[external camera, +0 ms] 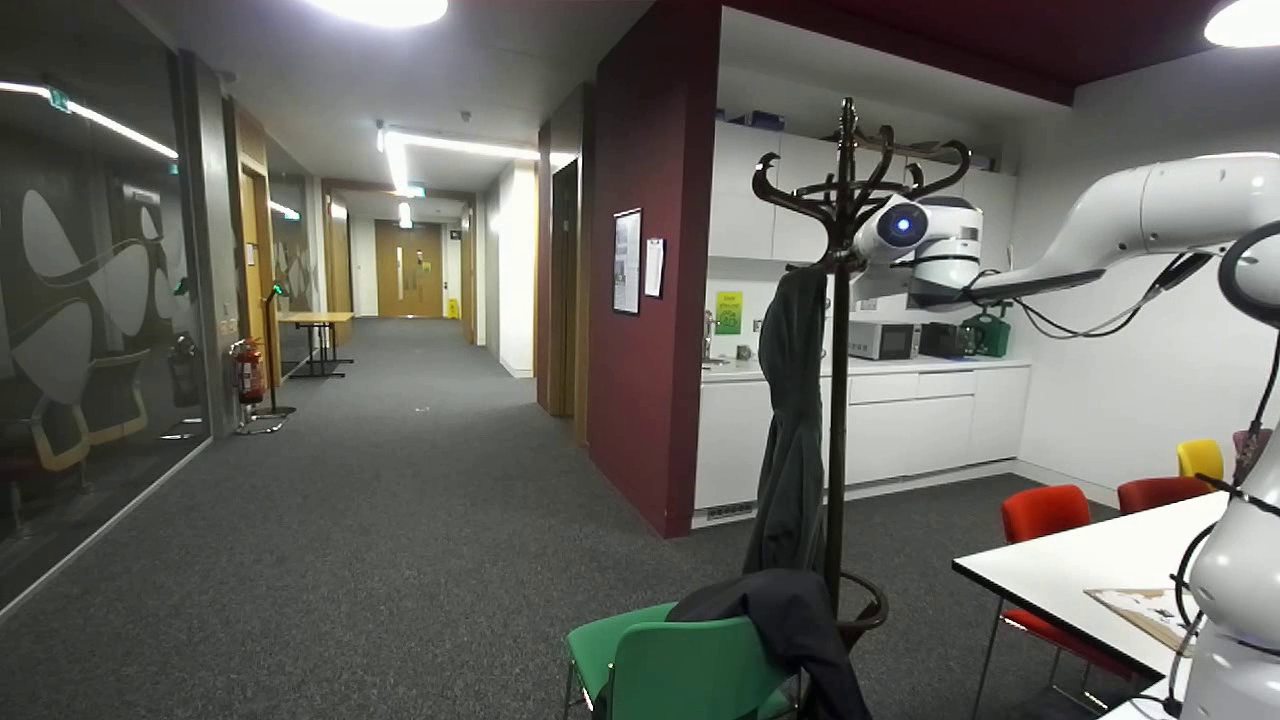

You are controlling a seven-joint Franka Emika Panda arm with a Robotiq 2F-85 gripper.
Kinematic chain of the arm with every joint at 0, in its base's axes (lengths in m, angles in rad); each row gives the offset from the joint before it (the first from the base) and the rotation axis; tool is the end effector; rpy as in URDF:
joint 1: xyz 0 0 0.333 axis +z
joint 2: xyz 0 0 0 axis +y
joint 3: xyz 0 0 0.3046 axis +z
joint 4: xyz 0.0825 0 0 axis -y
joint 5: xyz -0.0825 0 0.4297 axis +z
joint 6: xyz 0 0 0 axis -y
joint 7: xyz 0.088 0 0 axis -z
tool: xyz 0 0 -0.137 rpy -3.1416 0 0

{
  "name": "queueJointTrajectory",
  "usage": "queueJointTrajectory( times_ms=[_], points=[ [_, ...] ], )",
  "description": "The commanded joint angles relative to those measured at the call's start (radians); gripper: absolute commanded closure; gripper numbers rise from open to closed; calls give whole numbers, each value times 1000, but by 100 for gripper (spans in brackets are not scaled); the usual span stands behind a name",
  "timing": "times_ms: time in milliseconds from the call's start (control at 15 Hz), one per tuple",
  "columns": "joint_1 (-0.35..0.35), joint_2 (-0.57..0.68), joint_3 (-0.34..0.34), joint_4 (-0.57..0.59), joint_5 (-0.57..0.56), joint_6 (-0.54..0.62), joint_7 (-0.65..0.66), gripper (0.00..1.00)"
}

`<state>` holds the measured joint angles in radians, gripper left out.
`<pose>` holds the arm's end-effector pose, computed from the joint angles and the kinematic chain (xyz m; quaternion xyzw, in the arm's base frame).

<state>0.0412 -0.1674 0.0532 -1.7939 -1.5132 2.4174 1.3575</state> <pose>0.6242 0.0369 0.6952 0.7168 -0.1522 0.6204 0.2794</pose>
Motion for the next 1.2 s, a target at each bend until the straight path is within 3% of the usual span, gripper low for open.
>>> queueJointTrajectory(
  times_ms=[0, 1133],
  points=[
    [-7, 8, -11, 15, -8, 18, -10, 0],
    [-26, 14, -47, -5, 15, -13, -15, 0]
  ],
)
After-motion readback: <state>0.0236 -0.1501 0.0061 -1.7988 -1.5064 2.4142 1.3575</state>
